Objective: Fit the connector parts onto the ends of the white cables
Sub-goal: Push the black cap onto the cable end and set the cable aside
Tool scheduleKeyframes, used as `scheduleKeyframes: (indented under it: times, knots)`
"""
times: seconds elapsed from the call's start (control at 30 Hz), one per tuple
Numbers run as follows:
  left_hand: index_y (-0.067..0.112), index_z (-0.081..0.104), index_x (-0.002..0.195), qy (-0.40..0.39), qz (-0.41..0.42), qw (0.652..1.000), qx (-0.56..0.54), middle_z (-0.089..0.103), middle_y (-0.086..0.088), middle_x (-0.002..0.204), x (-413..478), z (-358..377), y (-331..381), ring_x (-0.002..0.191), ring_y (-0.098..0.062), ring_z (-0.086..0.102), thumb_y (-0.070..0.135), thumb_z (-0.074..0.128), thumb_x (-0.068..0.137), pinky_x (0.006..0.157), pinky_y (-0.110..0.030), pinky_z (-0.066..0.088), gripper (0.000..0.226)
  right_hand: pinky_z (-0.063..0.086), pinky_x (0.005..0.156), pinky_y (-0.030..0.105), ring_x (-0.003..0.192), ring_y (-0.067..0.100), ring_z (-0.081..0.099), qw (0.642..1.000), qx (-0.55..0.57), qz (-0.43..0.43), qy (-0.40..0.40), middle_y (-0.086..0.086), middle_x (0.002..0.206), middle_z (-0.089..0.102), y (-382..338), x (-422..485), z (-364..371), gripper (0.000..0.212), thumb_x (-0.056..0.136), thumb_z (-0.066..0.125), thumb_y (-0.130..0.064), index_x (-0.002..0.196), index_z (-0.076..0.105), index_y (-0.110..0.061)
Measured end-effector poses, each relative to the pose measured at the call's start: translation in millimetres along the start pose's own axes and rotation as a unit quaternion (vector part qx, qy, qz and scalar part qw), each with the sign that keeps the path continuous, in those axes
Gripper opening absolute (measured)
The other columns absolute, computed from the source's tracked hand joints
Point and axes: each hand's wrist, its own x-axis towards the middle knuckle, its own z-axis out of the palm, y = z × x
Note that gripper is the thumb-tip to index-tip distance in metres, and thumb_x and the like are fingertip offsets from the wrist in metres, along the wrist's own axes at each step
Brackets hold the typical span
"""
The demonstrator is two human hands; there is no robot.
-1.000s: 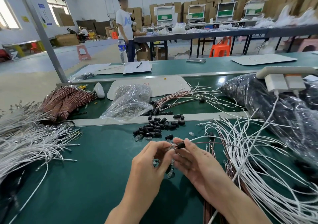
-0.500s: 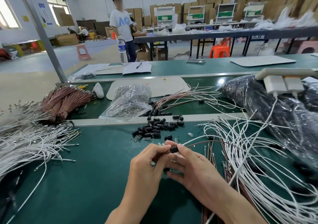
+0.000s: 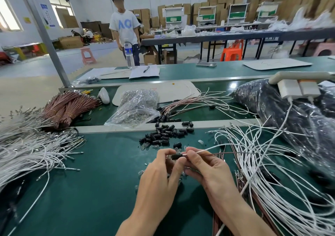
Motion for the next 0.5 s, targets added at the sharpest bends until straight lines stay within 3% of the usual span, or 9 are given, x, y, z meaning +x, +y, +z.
scheduleKeyframes:
  times: [0.1,0.23,0.37,0.5]
  knots:
    - [0.043,0.041,0.093,0.033,-0.002,0.998,0.058,0.061,0.024,0.072,-1.6,2.5,4.9,0.089,0.008,0.049,0.082,0.018,0.088,0.072,-0.017,0.038,0.045,0.060,0.067,0.024,0.083,0.022,0.076,1.000,0.003,-0.009,-0.014,0.015,0.092,0.078,-0.3,-1.2,2.3,0.023,0.070,0.078,-0.026,0.088,0.081,-0.012]
    - [0.036,0.041,0.090,0.090,0.002,0.991,0.103,0.056,0.020,0.066,0.9,3.5,5.2,0.084,0.004,0.048,0.070,0.031,0.092,0.069,-0.024,0.040,0.036,0.061,0.071,0.028,0.091,0.025,0.076,0.999,-0.029,-0.022,-0.020,0.014,0.097,0.078,-1.5,-3.4,2.8,0.025,0.072,0.076,-0.032,0.093,0.081,-0.018]
    - [0.034,0.041,0.080,0.068,-0.001,0.991,0.115,0.056,0.016,0.059,0.9,5.5,6.9,0.096,0.013,0.043,0.068,0.021,0.094,0.069,-0.027,0.037,0.042,0.060,0.071,0.026,0.092,0.023,0.076,0.998,-0.050,-0.027,-0.024,0.011,0.096,0.078,-0.9,-4.8,2.8,0.016,0.080,0.071,-0.026,0.092,0.081,-0.022]
    - [0.033,0.041,0.078,0.051,-0.021,0.993,0.104,0.057,0.016,0.064,-0.6,4.9,5.8,0.077,0.001,0.046,0.076,0.007,0.091,0.072,-0.027,0.037,0.057,0.059,0.068,0.022,0.093,0.020,0.076,0.995,-0.088,-0.033,-0.028,0.007,0.097,0.079,0.4,-5.5,2.0,0.017,0.082,0.069,-0.029,0.092,0.080,-0.019]
